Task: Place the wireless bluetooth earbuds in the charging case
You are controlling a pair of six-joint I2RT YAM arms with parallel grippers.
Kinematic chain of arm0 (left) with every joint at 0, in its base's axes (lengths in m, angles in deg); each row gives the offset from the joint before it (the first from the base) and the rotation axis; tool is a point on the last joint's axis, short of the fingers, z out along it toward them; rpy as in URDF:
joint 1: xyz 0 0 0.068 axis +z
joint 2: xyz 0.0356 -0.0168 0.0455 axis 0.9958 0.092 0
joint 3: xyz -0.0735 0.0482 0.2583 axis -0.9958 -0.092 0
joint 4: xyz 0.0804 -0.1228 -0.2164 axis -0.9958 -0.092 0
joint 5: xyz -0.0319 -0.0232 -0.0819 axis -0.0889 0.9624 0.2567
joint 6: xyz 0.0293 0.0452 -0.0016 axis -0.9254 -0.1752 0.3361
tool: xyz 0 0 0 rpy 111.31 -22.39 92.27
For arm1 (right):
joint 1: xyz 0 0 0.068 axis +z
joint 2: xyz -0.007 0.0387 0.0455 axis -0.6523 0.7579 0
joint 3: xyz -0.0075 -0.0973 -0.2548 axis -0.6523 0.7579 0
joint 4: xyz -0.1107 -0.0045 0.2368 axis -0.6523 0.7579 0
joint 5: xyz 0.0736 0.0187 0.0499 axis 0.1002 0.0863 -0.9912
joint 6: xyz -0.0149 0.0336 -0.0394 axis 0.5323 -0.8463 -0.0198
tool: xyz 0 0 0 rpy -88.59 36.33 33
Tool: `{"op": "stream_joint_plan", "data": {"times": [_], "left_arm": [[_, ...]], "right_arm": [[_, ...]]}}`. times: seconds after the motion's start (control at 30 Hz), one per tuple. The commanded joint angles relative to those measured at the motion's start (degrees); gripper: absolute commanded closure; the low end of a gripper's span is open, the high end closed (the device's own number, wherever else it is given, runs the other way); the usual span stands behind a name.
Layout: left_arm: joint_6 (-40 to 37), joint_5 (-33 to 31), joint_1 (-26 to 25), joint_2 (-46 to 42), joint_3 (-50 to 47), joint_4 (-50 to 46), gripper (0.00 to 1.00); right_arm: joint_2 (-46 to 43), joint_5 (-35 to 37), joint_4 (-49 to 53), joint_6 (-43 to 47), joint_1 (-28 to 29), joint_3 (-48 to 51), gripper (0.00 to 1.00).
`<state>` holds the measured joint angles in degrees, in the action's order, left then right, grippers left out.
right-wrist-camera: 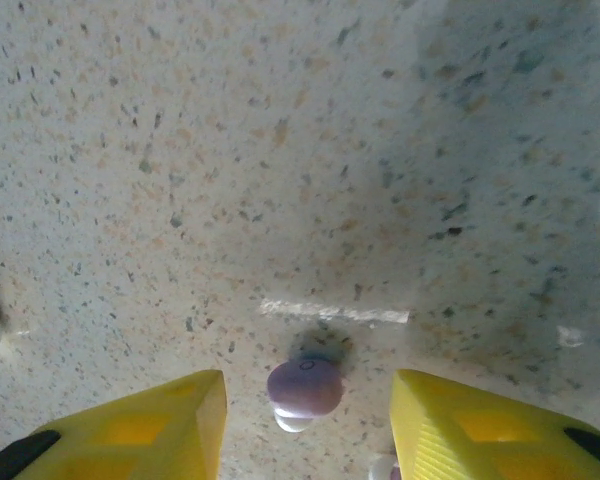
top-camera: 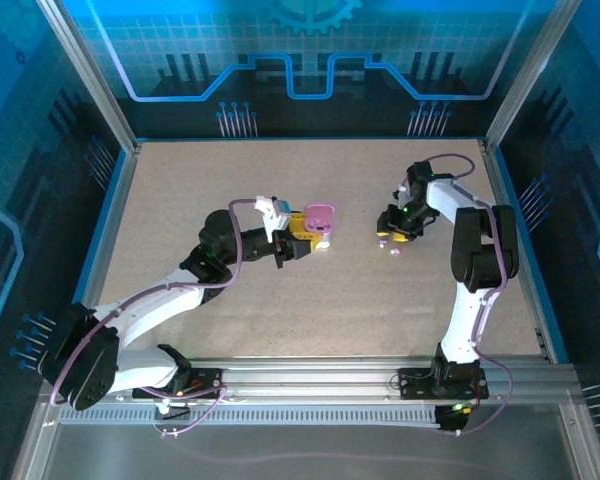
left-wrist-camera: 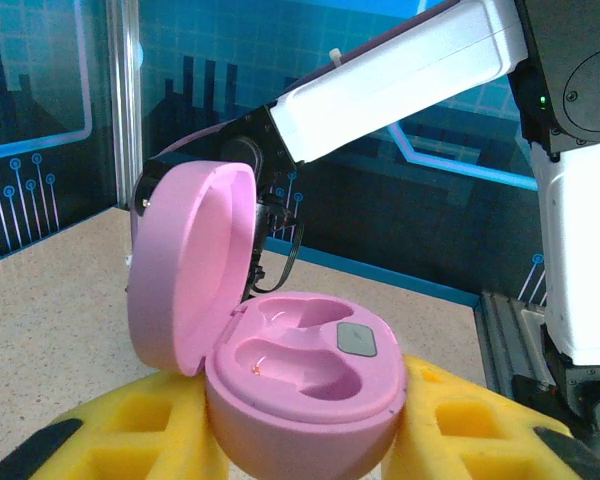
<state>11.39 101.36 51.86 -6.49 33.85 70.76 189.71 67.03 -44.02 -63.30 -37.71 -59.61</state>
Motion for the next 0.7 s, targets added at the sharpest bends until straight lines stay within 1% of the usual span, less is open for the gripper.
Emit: {"op": "stream_joint_plan", "data": {"times": [0.0, 0.17, 0.37, 0.53, 0.67], "left_arm": [[-1.88, -0.24, -0.49, -0.97, 1.04, -0.54, 0.68], [-1.99, -0.06, -0.46, -1.1, 1.21, -1.08, 0.68], [-1.86, 0.02, -0.49, -0.97, 1.25, -1.1, 0.68], [-1.86, -0.04, -0.48, -1.37, 1.2, -1.43, 0.68], [-1.87, 0.07, -0.5, -1.25, 1.31, -1.47, 0.68]], "right_arm": [[1.1, -0.5, 2.79, -2.67, 0.92, -1.22, 0.52], [1.04, 0.8, 2.85, -4.81, 1.37, -0.63, 0.53], [1.82, -0.17, 2.2, -5.67, 2.15, -0.57, 0.55], [2.27, 1.2, 2.58, -6.61, 2.8, -0.27, 0.56], [2.09, 0.47, 1.48, -6.45, 3.12, -0.15, 0.57]]}}
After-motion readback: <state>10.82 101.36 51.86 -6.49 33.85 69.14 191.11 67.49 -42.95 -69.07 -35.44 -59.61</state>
